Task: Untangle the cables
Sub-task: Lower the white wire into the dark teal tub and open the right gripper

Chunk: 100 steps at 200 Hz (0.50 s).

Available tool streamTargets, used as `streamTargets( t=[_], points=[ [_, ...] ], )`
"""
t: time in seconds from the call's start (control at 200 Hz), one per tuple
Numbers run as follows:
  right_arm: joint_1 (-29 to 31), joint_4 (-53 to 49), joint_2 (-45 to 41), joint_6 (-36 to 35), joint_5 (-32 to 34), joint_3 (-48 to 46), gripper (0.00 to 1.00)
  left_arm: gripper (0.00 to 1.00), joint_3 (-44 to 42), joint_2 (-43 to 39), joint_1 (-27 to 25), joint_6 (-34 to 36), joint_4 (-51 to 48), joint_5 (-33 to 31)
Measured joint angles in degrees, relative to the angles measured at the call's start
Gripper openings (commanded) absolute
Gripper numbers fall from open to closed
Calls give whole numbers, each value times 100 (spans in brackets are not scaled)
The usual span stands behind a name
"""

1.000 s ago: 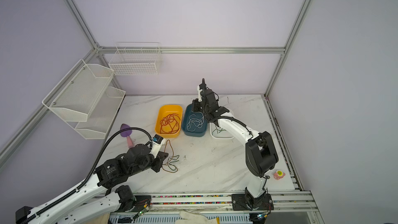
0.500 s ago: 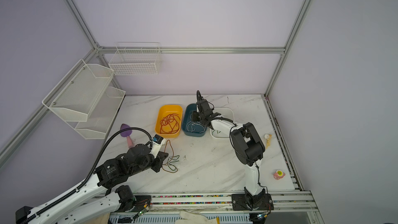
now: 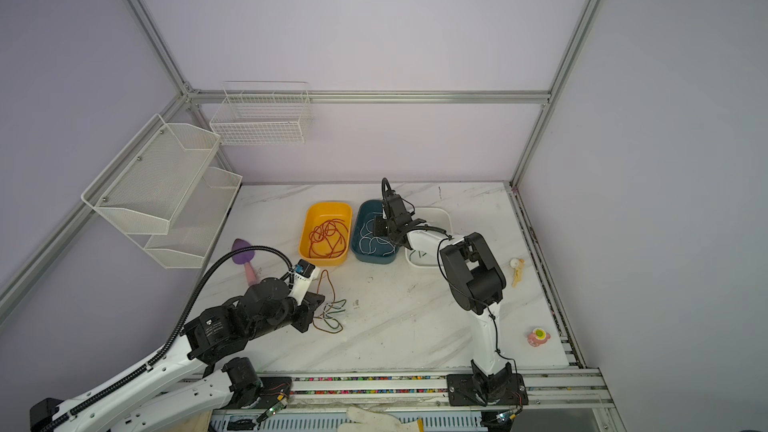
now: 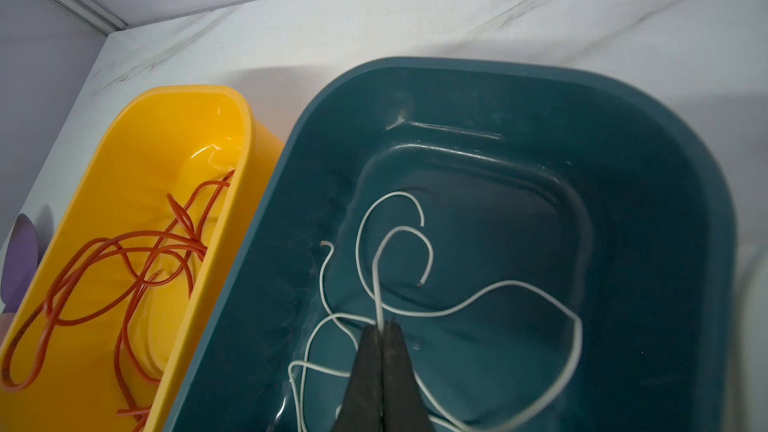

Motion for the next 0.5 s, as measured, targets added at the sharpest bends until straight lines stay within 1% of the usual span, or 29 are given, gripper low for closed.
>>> streamTargets(
  t=[0.065,0.23,0.5],
  points=[
    [-4,-2,2,48,2,2,0,0,0,2,0,0,0,2],
    [-4,-17,2,153,26,17,20,0,0,24,0,2,-2,2],
    [-4,-186,-216,208,103,17,37,0,0,37,0,37,-4,2]
  ],
)
